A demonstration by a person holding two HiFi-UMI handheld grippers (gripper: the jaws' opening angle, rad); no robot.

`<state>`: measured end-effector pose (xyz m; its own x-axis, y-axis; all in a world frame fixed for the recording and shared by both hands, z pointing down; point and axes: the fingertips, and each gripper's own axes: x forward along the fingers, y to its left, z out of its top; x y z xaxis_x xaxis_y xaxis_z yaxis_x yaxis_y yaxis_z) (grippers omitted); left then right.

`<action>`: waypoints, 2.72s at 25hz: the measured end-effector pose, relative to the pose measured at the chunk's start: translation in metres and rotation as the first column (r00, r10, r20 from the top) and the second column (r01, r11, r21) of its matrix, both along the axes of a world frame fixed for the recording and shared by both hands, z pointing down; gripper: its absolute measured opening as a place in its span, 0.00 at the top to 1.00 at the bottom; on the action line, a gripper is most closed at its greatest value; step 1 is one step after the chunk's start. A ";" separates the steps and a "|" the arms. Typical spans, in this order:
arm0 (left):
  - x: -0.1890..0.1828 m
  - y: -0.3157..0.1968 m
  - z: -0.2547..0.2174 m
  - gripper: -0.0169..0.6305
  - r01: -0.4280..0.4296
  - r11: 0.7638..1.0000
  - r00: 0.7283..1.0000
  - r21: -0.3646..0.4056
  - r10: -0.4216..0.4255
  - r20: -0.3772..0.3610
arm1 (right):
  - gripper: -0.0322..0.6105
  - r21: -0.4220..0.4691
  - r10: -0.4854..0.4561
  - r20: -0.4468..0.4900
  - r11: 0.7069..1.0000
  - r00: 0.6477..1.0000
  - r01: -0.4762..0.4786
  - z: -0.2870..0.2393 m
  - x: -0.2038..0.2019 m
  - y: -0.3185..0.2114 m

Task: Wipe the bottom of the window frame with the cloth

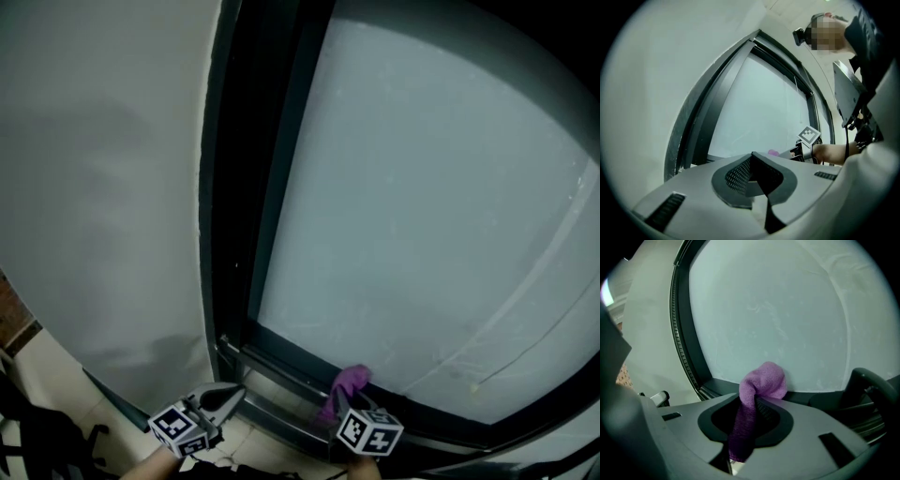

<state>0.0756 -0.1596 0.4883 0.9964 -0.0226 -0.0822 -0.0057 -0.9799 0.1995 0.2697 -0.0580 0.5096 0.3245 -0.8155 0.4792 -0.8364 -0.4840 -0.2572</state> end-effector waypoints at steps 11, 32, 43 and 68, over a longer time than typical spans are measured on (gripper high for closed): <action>-0.029 -0.014 0.007 0.97 0.121 0.993 0.992 0.013 -0.121 -0.020 | 0.82 -0.015 -0.103 -0.007 0.995 0.995 0.103 0.002 -0.014 -0.030; -0.073 -0.032 0.009 0.97 0.207 0.978 0.978 0.003 -0.207 -0.004 | 0.82 -0.061 -0.222 -0.044 0.974 0.974 0.219 0.005 -0.042 -0.082; -0.088 -0.045 0.006 0.97 0.261 0.965 0.965 0.031 -0.261 -0.024 | 0.82 -0.139 -0.325 -0.095 0.940 0.941 0.311 0.005 -0.058 -0.115; -0.121 -0.059 0.003 0.97 0.391 0.920 0.920 0.035 -0.390 -0.025 | 0.82 -0.304 -0.562 -0.216 0.816 0.799 0.492 0.003 -0.094 -0.188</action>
